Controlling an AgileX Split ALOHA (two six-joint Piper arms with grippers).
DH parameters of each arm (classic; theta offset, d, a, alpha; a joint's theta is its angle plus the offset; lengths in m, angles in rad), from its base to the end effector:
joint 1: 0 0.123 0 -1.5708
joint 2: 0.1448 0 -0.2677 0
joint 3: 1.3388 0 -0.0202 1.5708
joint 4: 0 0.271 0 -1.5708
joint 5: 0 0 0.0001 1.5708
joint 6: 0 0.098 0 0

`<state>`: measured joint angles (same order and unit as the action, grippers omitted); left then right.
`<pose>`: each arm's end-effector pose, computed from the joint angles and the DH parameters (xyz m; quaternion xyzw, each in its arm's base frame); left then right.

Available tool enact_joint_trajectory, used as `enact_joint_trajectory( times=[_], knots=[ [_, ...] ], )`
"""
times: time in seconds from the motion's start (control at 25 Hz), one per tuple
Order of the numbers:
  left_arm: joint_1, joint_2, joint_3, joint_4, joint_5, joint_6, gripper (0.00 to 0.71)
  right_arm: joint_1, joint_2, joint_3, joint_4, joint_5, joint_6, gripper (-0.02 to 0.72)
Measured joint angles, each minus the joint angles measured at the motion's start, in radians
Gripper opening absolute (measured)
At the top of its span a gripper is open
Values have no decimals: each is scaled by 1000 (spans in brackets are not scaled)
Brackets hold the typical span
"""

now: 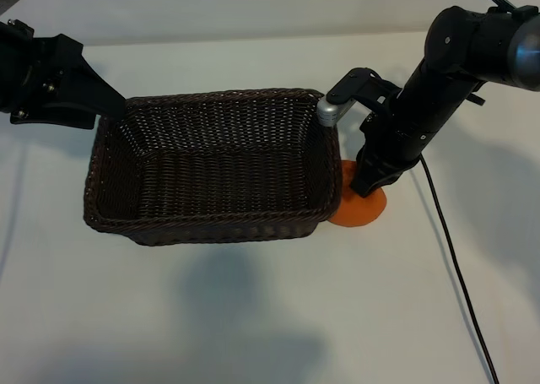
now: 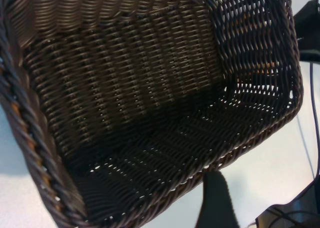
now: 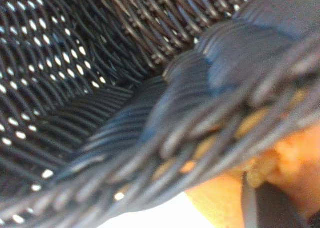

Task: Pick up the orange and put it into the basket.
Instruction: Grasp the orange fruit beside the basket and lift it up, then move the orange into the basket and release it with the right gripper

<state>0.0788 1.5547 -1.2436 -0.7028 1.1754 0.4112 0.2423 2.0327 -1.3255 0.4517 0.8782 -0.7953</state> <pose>0.3281 -0.0328 0.2723 0.0513 0.9399 -0.2986 0.1575 0.3769 0.1271 0.1103 -0.3643 0.9136 0.1610 0.0825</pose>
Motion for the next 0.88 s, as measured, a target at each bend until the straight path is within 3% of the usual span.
enact_joint_trajectory(
  times=[0.24, 0.48, 0.88],
  knots=[
    [0, 0, 0, 0, 0, 0, 524, 0, 0, 0, -11, 5, 4, 41],
    [0, 0, 0, 0, 0, 0, 524, -18, 0, 0, -121, 10, 88, 41],
    [0, 0, 0, 0, 0, 1, 524, -86, -65, -19, -101, 80, 104, 41]
  ],
)
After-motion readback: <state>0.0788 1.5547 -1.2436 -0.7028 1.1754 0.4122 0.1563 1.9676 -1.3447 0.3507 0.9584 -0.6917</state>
